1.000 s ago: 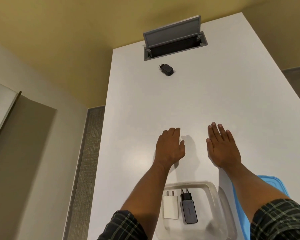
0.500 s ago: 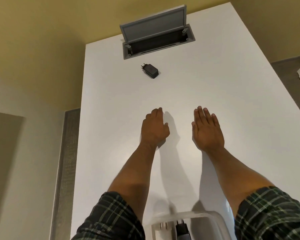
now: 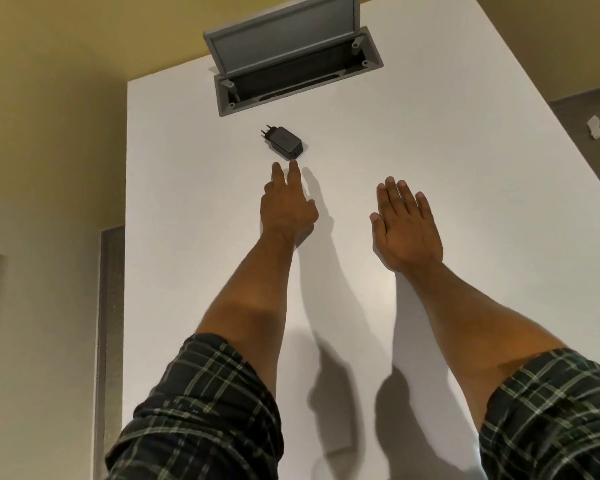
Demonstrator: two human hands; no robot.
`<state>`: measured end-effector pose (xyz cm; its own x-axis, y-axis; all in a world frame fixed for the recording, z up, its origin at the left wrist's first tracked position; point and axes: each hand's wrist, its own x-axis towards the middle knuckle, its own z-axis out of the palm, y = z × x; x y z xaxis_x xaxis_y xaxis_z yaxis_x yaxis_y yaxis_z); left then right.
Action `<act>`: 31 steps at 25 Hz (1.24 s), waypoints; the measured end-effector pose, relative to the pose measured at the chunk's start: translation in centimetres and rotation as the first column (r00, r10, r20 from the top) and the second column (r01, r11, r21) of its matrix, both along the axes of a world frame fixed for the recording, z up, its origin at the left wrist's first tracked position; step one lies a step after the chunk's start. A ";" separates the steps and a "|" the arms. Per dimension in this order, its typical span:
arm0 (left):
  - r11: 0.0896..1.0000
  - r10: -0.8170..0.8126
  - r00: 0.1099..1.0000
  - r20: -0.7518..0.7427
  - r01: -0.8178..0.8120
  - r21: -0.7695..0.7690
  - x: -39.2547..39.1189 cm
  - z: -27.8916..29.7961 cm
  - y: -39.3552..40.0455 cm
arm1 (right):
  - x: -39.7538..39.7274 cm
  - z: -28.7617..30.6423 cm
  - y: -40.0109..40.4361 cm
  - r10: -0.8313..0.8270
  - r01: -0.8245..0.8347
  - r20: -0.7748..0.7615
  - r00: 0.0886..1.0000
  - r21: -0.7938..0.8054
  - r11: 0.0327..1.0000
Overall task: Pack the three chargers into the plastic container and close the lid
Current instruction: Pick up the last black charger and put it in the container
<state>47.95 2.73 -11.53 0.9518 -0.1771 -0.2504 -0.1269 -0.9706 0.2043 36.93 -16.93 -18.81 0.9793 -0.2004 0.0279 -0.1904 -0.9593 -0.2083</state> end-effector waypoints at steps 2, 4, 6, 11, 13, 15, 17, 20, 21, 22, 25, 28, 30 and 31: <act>1.000 0.010 1.000 0.004 -0.010 -0.018 2.1 0.0 -0.5 | 0.9 0.1 -0.2 -0.008 0.008 0.010 1.000 -0.002 1.000; 0.999 0.040 0.999 -0.005 -0.040 -0.026 3.8 0.0 -1.0 | 1.5 0.1 -0.4 -0.017 0.017 0.016 1.000 -0.003 1.000; 0.994 0.097 0.995 -0.013 -0.098 -0.051 5.0 0.1 -1.4 | 1.4 0.0 -0.5 -0.017 0.017 0.015 1.000 -0.004 1.000; 0.985 0.161 0.987 -0.024 -0.162 -0.067 7.4 0.0 -2.5 | 1.4 -0.1 -0.3 -0.015 0.016 0.018 1.000 -0.018 1.000; 0.985 0.169 0.986 -0.016 -0.169 -0.041 8.0 0.2 -2.8 | 1.7 0.0 -0.2 -0.014 0.015 0.016 1.000 -0.018 1.000; 0.986 0.163 0.986 0.032 -0.162 -0.044 8.3 0.2 -3.1 | 1.8 0.2 -0.2 -0.015 0.016 0.015 1.000 -0.018 1.000; 0.984 0.170 0.983 0.071 -0.165 -0.068 8.4 0.1 -3.3 | 1.8 0.2 -0.1 -0.015 0.015 0.013 1.000 -0.022 1.000; 0.983 0.176 0.974 0.139 -0.166 -0.082 7.9 -0.5 -3.3 | 1.4 0.3 0.0 -0.016 0.016 0.014 1.000 -0.009 1.000; 0.984 0.175 0.972 0.157 -0.166 -0.069 7.6 -0.7 -3.0 | 1.3 0.3 0.1 -0.014 0.014 0.013 1.000 -0.010 1.000; 0.985 0.171 0.970 0.172 -0.165 -0.048 7.3 -0.9 -2.8 | 1.4 0.4 0.2 -0.009 0.009 0.010 1.000 -0.010 1.000; 0.986 0.167 0.968 0.189 -0.168 -0.013 6.3 -1.3 -2.1 | 1.6 0.7 0.4 0.001 -0.001 -0.001 1.000 0.001 1.000; 0.977 0.210 0.956 0.204 -0.200 -0.068 4.2 -1.4 -1.8 | 1.5 0.9 0.4 0.007 -0.007 -0.015 1.000 0.008 1.000; 0.967 0.233 0.939 0.251 -0.197 -0.163 1.7 -1.4 -1.3 | 1.2 0.7 0.4 0.009 -0.008 -0.025 1.000 0.018 1.000; 0.956 0.245 0.933 0.264 -0.187 -0.226 0.3 -1.4 -0.9 | 1.1 0.7 0.6 0.011 -0.010 -0.025 1.000 0.017 1.000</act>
